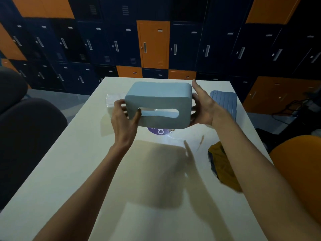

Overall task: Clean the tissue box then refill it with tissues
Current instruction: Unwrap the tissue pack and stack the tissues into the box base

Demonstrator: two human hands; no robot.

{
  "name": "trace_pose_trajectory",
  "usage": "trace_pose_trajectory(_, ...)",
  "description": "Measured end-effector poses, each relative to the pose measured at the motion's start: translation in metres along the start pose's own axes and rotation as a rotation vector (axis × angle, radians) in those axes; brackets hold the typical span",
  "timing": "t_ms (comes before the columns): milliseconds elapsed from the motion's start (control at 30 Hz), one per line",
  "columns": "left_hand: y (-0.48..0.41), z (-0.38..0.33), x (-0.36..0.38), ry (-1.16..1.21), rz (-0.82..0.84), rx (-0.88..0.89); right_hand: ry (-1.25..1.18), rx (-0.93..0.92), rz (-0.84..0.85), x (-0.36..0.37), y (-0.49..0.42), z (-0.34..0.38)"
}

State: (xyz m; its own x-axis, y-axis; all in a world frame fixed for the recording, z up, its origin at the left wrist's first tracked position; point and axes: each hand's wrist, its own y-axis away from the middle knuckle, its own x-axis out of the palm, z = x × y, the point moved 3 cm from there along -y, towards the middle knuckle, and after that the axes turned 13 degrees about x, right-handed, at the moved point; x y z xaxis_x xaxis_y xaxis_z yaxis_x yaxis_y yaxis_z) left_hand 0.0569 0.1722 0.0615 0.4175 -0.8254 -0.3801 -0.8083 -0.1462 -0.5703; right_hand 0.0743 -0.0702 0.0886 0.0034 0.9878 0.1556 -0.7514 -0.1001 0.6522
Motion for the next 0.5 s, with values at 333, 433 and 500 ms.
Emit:
trace_pose_trajectory(333, 0.038, 0.039, -0.044, 0.474, 0.197, -0.408, -0.045, -0.304, 0.014, 0.027, -0.014, -0.037)
trace_pose_trajectory(433, 0.048, 0.051, -0.056, 0.413, 0.175, -0.466, -0.072, -0.302, -0.009, 0.042, -0.019, -0.051)
trace_pose_trajectory(500, 0.052, 0.058, -0.060, 0.371, 0.197, -0.445, -0.039, -0.294, -0.013, 0.056, -0.025, -0.058)
